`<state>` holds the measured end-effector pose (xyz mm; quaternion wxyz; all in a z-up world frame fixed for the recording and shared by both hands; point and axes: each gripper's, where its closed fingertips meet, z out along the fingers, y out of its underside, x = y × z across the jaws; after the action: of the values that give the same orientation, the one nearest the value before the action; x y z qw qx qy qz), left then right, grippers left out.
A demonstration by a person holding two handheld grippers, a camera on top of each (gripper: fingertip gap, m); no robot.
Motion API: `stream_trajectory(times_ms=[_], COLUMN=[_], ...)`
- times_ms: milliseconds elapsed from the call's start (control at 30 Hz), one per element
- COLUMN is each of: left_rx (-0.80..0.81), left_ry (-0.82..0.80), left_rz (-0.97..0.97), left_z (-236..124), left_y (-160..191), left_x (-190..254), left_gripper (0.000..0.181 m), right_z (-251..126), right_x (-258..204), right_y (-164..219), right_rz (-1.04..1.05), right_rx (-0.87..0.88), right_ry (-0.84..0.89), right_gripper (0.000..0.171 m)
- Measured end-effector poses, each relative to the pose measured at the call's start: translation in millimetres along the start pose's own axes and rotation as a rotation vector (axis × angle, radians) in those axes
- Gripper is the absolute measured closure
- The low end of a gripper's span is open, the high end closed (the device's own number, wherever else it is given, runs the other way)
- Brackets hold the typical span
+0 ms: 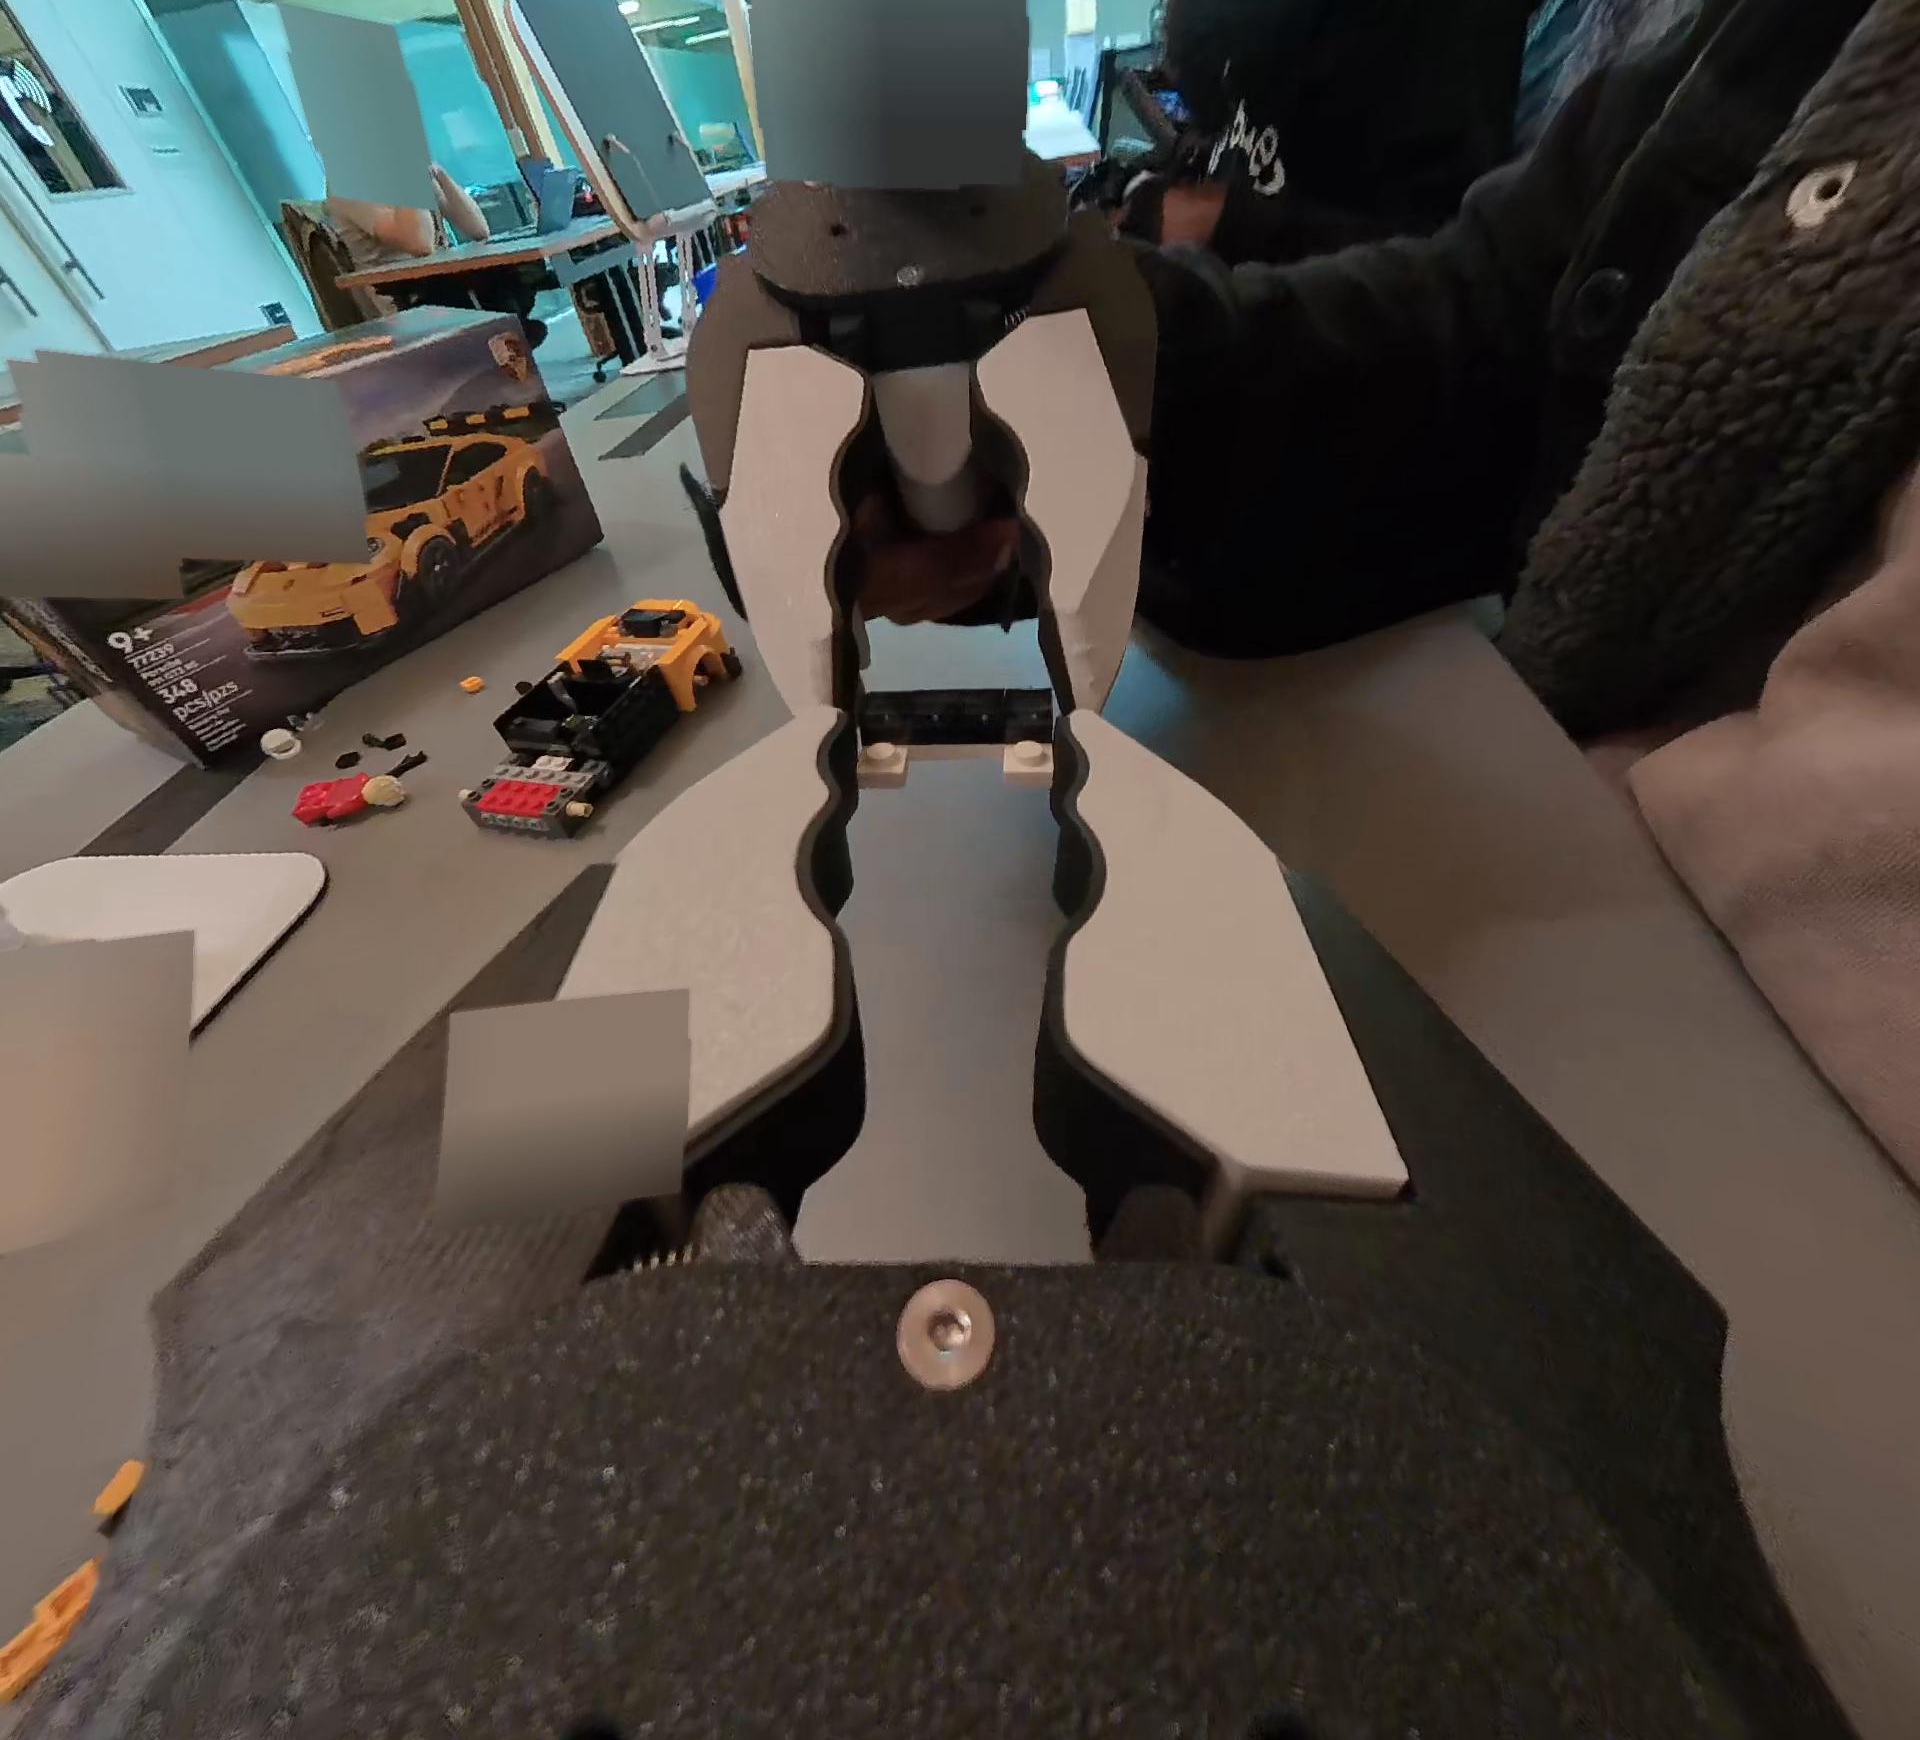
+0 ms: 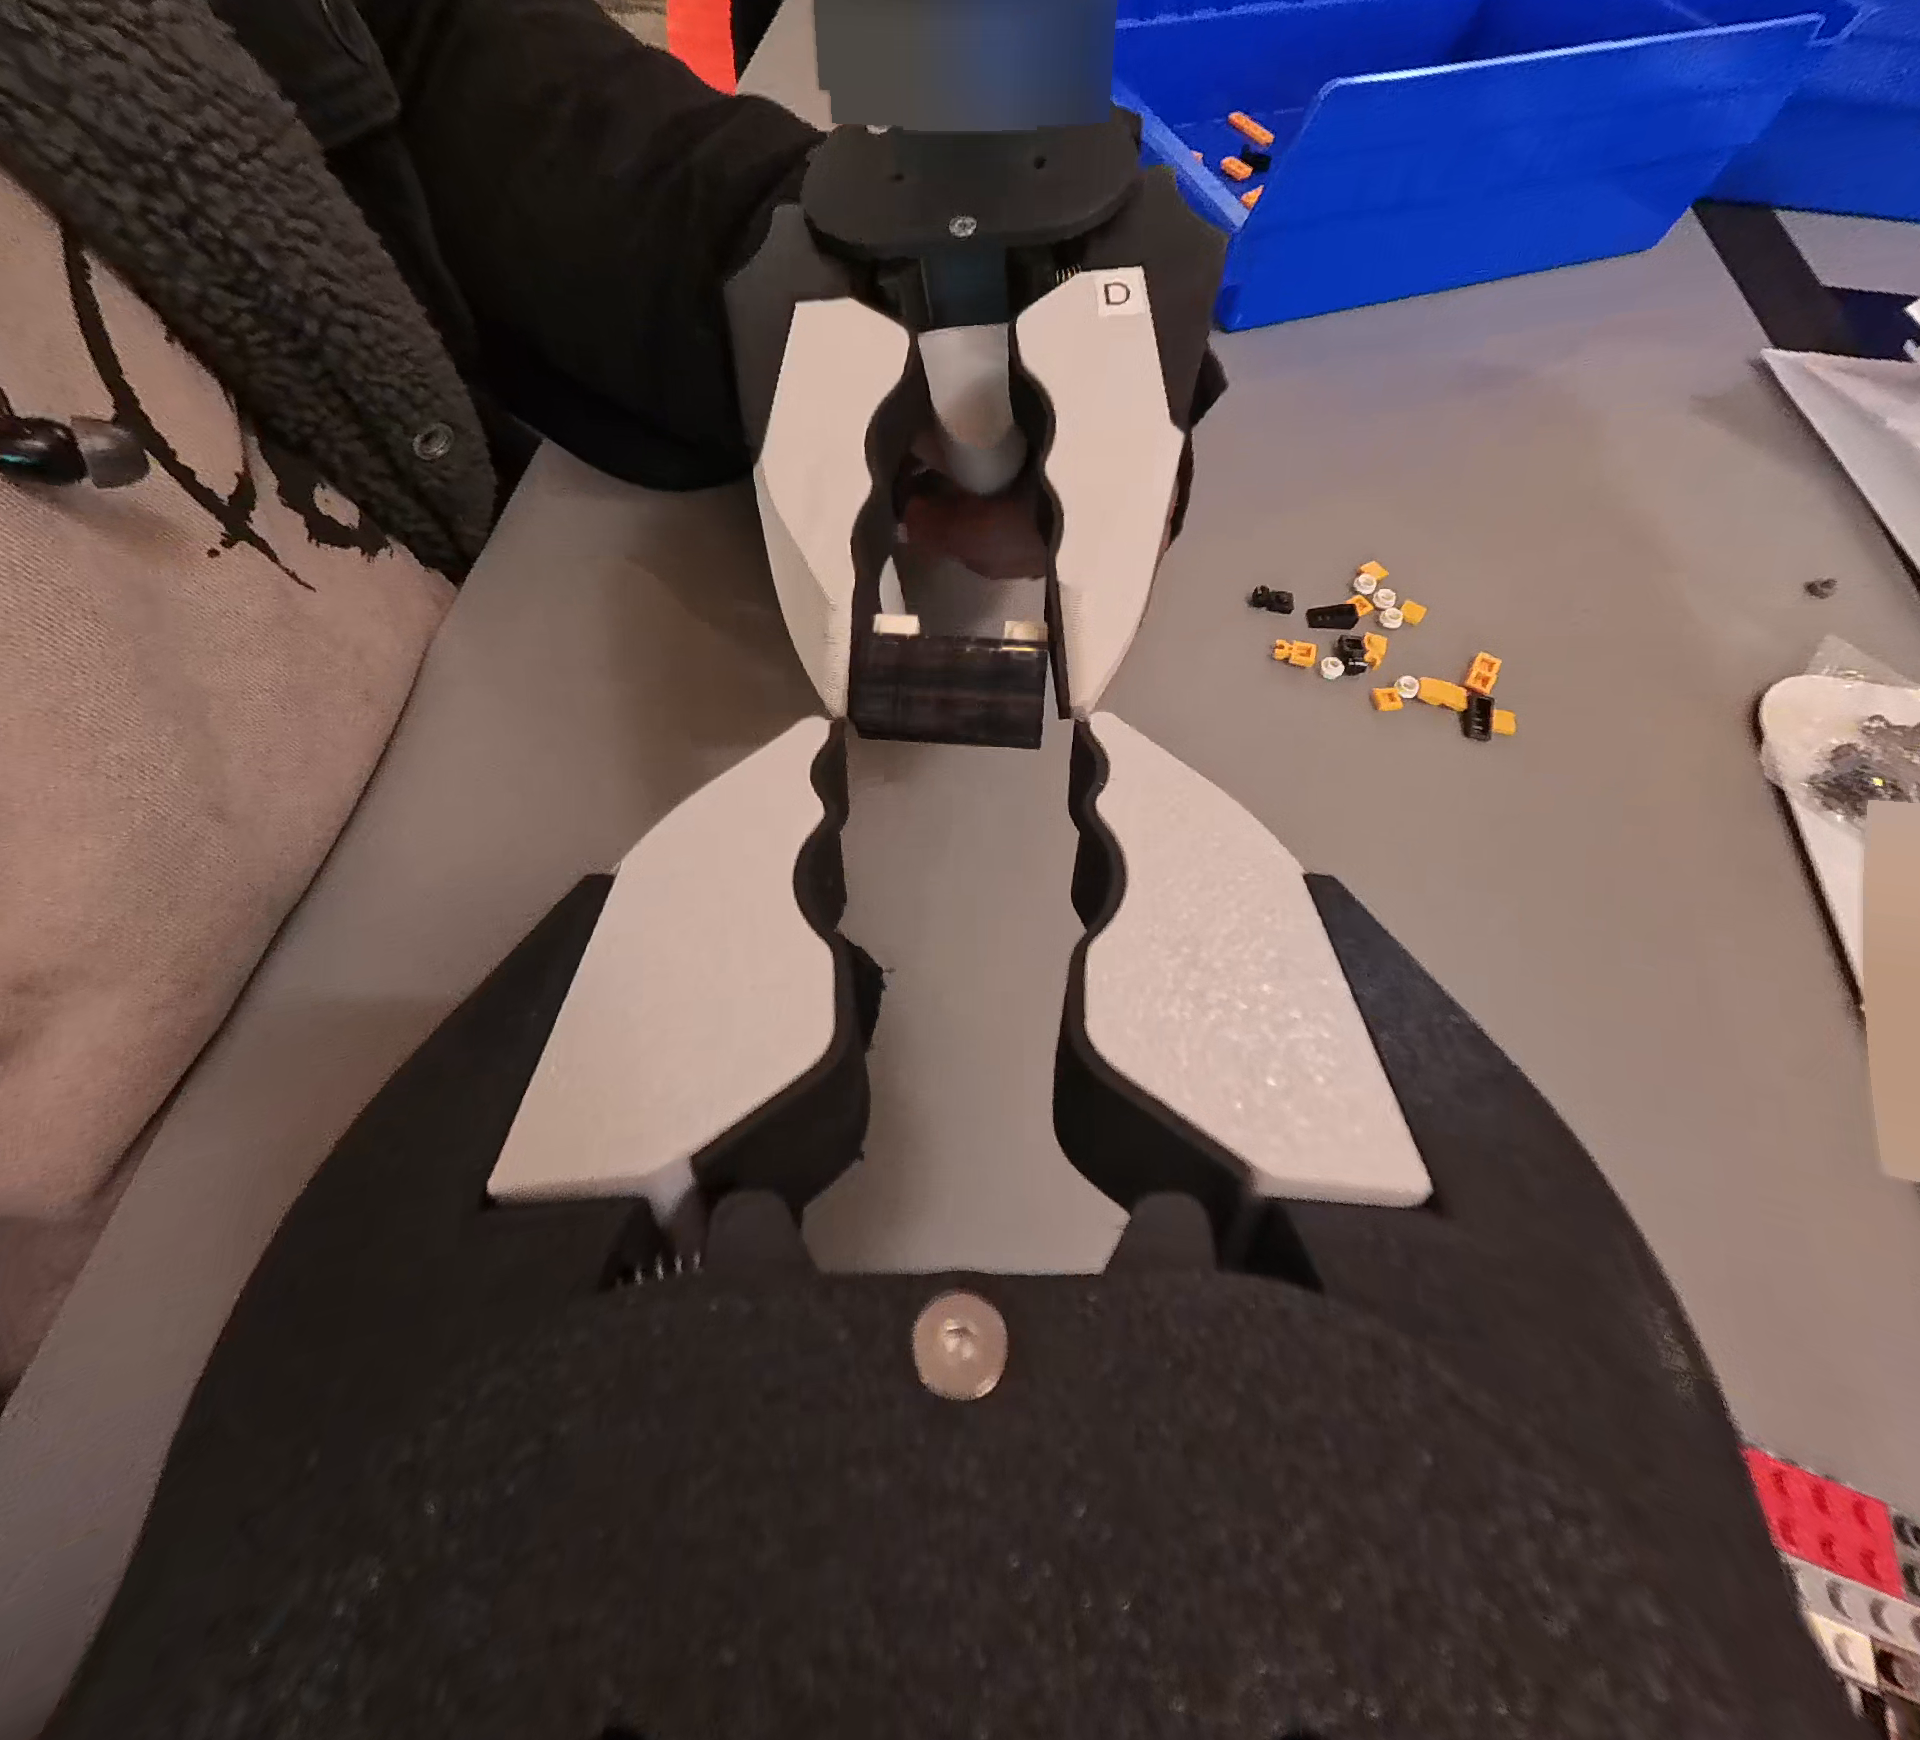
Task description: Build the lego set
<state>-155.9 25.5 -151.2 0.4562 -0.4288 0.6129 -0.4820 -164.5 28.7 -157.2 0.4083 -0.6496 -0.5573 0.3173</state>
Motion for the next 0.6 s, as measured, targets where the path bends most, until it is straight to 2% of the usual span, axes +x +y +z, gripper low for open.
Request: stream_trajectory(times_ms=[100, 333, 600], left_rx=[-0.054, -0.179, -0.332], left_ry=[-0.015, -0.014, -0.032], left_rz=[0.018, 0.021, -0.001], left_z=[1, 6, 8], left_y=[7, 32, 67], left_x=[-2, -3, -10], left_gripper=[0.146, 0.146, 0.150], right_z=[2, 8, 4], right_x=[1, 4, 17], right_y=[7, 28, 87], right_rz=[0.002, -0.005, 0.076], right_rx=[-0.035, -0.107, -0.310], right_ry=[0.002, -0.004, -0.022], right_gripper=[0.138, 0.139, 0.139])
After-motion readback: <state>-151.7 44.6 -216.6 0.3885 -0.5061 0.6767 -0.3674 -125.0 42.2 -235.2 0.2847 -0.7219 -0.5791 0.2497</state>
